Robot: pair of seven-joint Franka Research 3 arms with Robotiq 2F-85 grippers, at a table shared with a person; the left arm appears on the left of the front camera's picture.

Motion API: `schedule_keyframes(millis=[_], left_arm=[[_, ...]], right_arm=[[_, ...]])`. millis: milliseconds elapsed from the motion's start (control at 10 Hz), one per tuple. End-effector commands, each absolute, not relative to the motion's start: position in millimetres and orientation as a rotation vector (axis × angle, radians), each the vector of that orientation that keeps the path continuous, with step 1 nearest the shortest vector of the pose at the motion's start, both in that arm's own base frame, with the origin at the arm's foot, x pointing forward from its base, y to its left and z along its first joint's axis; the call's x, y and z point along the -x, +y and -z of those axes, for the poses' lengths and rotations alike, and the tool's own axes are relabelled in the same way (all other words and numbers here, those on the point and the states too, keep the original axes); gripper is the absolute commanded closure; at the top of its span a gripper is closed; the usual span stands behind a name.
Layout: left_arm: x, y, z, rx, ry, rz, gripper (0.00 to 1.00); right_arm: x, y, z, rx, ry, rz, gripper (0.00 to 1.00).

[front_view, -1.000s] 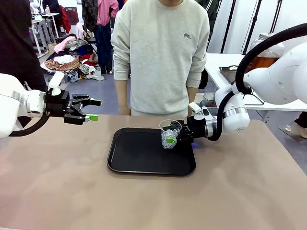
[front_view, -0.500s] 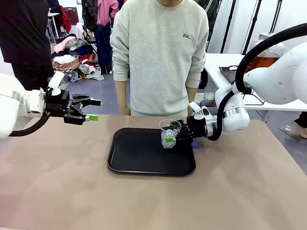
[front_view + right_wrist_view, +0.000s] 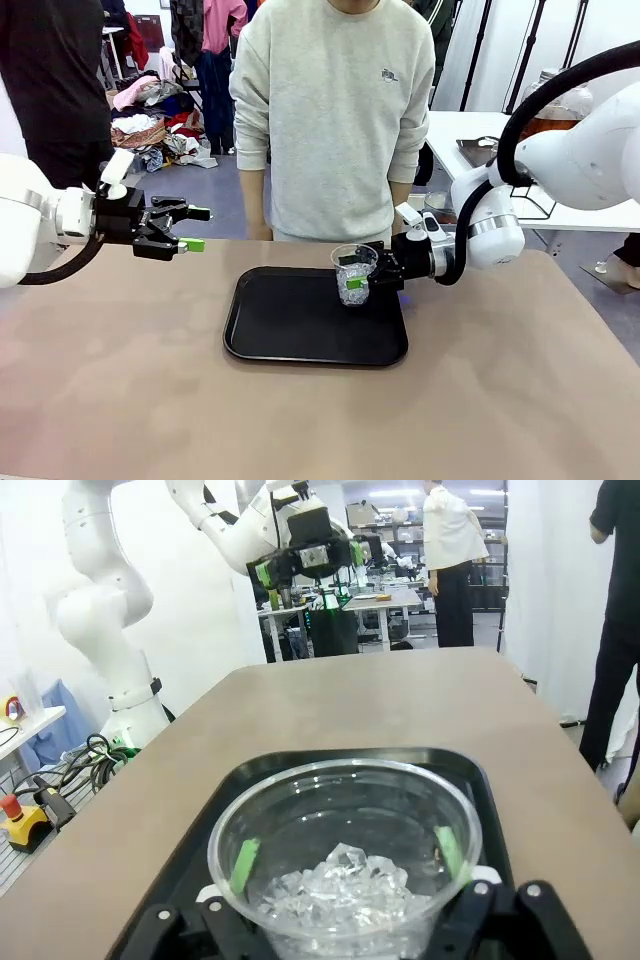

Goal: Pour the drink into the iced cup.
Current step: Pick up the iced cup indicated by the human and present it to them.

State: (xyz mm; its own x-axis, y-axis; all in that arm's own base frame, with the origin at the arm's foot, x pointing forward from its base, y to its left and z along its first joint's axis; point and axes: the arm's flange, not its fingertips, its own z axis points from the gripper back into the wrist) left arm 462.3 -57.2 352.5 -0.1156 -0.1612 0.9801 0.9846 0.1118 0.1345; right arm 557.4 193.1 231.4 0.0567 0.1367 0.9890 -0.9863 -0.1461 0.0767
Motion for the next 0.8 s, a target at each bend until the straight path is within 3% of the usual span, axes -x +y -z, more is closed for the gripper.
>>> schedule_keyframes(millis=[0, 300, 700], left_arm=[[-462, -57, -353, 0.941, -1.243, 1.279, 0.0], [-462, -57, -353, 0.941, -1.243, 1.279, 0.0], [-462, -57, -353, 0.941, -1.243, 1.279, 0.0]], right_arm=[[-543, 190, -266, -1.268, -0.957, -1.333, 0.13], [-538, 192, -299, -1.319, -0.959, -1.37, 0.13], [-546, 190, -334, -1.255, -1.03, -1.409, 0.13]])
